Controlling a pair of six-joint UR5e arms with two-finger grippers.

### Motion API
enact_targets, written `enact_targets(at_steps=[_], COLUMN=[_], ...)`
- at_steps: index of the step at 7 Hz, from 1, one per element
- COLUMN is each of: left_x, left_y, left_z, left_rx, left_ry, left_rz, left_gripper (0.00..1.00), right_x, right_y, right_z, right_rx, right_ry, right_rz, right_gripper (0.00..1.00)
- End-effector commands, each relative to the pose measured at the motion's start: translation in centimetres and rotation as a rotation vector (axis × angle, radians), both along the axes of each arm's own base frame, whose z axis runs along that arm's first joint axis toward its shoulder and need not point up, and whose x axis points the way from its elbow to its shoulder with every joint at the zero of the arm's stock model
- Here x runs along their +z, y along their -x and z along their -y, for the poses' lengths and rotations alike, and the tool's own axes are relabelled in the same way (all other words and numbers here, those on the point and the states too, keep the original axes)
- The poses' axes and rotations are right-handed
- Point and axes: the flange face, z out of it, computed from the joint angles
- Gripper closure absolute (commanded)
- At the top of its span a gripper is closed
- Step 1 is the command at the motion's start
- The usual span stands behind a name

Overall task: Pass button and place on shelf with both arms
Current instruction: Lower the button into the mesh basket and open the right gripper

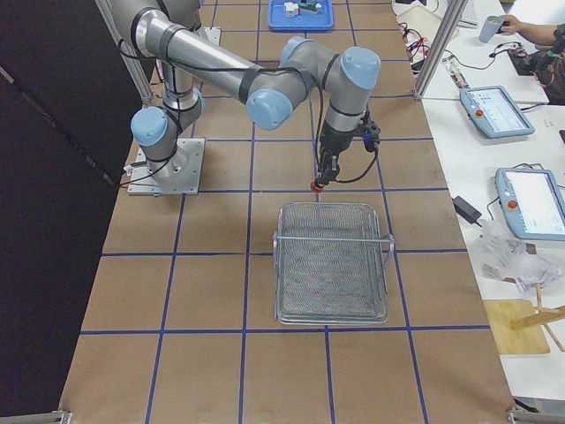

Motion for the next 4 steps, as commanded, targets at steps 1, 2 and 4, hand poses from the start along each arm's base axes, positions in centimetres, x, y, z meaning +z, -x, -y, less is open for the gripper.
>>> enact_targets(at_steps=[1,2,4], left_x=[0.0,0.2,1.0], left_y=[-1.6,-2.4,-2.9], left_z=[0.1,0.2,0.6], left_rx=[0.210,0.431,0.622], left_ry=[-0.063,-0.110,-0.107], left_rz=[0.090,0.152,0.218], left_gripper=[0.00,0.00,0.00], right_x=[-3.3,-5.0,-5.3], right_y=[7.0,7.8,8.2], right_z=[-0.5,0.1,0.1], right_rx=[-0.011,0.012,-0.008], right_ry=[0.000,-0.005,0.015], right_rz=[-0.012,-0.003,0.021], right_gripper=[1.00,0.99,0.38])
